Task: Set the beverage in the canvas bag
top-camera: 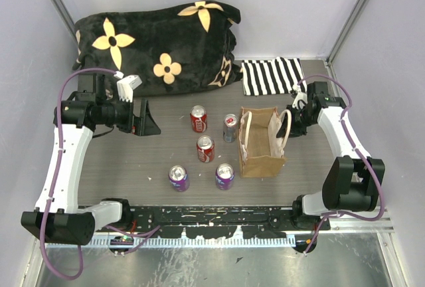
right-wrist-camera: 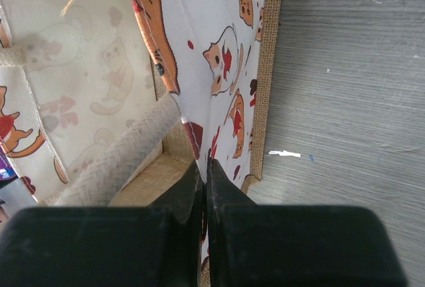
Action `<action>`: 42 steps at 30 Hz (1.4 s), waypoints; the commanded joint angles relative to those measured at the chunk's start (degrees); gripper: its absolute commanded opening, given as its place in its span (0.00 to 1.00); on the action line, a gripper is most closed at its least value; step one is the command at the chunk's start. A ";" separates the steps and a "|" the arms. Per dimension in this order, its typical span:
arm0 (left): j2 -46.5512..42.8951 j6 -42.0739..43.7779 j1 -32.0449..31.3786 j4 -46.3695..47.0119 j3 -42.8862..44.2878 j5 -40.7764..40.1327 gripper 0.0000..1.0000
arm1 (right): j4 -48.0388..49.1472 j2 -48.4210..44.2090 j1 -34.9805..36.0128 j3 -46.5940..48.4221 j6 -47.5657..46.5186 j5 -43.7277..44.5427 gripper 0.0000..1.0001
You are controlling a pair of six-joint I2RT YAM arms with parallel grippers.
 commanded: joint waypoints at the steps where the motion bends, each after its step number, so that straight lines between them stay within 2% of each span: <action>1: -0.62 -0.42 -0.34 0.75 -0.71 0.96 0.98 | 2.98 -3.21 1.34 -0.94 2.62 -0.25 0.01; 6: -0.62 -0.59 -0.47 0.88 -1.13 0.92 0.98 | 3.51 -3.38 2.12 -1.67 2.77 0.76 0.01; 18: -1.40 0.72 -0.56 -0.24 -1.52 0.11 0.98 | 0.33 1.12 2.12 4.54 -0.50 3.19 0.01; 19: -1.44 0.72 -0.56 -0.27 -1.62 0.13 0.98 | 0.20 1.21 2.11 4.70 -0.45 3.26 0.03; 23: -1.17 0.40 -0.64 -0.03 -1.83 0.15 0.98 | -0.12 0.15 2.12 4.44 0.29 5.99 0.27; 25: -0.98 0.21 -0.78 0.03 -1.81 0.15 0.98 | -0.32 -1.09 2.11 4.36 0.69 7.91 0.43; 27: -0.79 0.13 -0.89 0.07 -1.81 0.18 0.98 | -0.38 -2.72 2.05 4.46 1.08 9.62 0.74; 28: -0.68 0.11 -0.95 0.17 -1.81 0.21 0.98 | -0.55 -3.47 2.04 4.74 1.29 10.51 0.78; 33: -0.36 -0.02 -1.09 0.39 -1.90 0.02 0.98 | -1.92 -6.20 1.57 8.60 2.85 15.06 0.80; 38: -0.76 -1.15 -1.20 2.44 -2.86 -1.72 0.98 | -4.08 -6.63 0.81 18.28 3.88 18.97 0.82; 42: 0.68 -1.45 -5.48 7.88 -2.90 -10.36 0.98 | -6.17 -4.54 0.80 25.46 3.88 20.00 0.83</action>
